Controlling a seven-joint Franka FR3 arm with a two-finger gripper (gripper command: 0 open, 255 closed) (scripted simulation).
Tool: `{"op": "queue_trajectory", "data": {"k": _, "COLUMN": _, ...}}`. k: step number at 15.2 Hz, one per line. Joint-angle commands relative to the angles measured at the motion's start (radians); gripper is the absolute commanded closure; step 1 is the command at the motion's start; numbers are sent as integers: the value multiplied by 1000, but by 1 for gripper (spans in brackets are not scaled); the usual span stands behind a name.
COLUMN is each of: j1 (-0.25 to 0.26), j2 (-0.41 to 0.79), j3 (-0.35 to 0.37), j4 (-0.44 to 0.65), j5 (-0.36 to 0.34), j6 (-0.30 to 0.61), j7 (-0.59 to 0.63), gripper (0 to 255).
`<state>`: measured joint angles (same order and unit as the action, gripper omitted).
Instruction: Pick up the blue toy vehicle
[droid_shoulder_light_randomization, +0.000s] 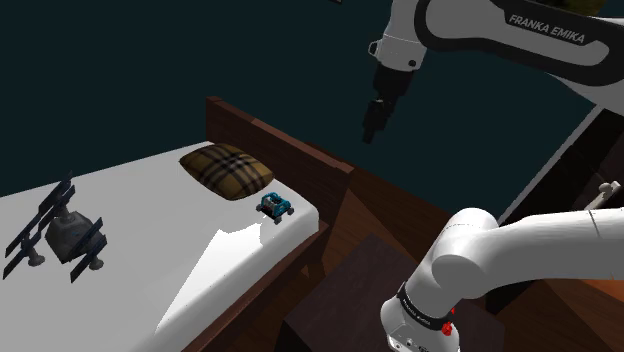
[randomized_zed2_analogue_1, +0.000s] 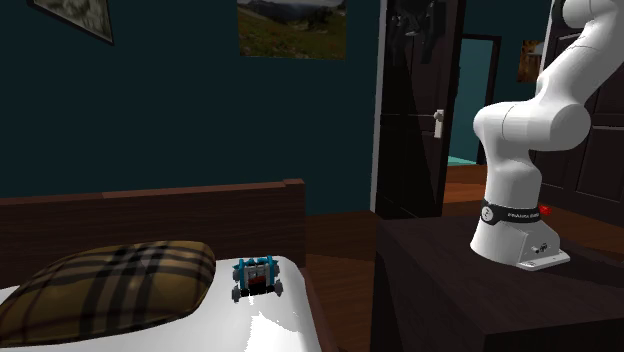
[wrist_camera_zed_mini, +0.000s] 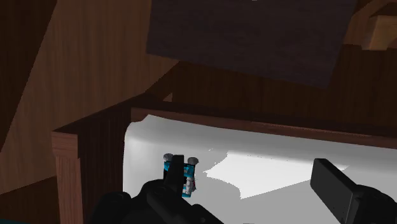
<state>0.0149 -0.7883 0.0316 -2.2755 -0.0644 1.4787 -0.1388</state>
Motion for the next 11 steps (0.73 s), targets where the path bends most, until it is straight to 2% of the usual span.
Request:
{"op": "queue_trajectory", "data": {"k": 1, "j1": 0, "j2": 0, "j3": 0, "j4": 0, "j5": 0, "j6": 0, "j7": 0, "gripper": 0}}
{"op": "queue_trajectory", "data": {"k": 11, "j1": -16, "j2": 214, "j3": -44, "j4": -126, "j5": 2, "j6": 344, "j7": -3, "gripper": 0}}
